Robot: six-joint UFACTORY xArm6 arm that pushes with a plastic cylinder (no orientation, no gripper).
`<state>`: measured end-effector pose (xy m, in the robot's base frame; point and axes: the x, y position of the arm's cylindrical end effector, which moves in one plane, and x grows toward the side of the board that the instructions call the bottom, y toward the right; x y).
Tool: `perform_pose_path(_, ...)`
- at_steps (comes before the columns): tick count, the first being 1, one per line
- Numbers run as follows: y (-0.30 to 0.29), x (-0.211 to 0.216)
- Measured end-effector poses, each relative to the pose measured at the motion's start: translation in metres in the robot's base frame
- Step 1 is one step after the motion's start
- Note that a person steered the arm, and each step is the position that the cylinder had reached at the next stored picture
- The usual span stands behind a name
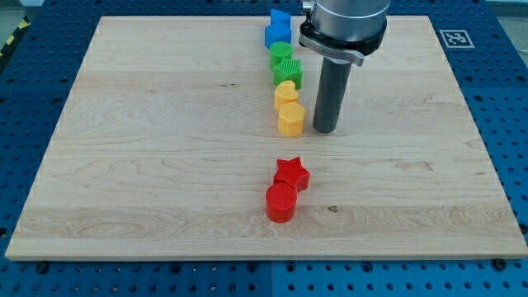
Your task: Separate the green star and green circle
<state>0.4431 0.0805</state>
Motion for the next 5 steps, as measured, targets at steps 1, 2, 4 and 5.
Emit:
perform_pose_path(1,0.000,-0.007)
perform_pose_path(2,0.000,-0.020)
perform_pose_path(4,0.001,-0.077)
perform_pose_path(5,-0.001,-0.080)
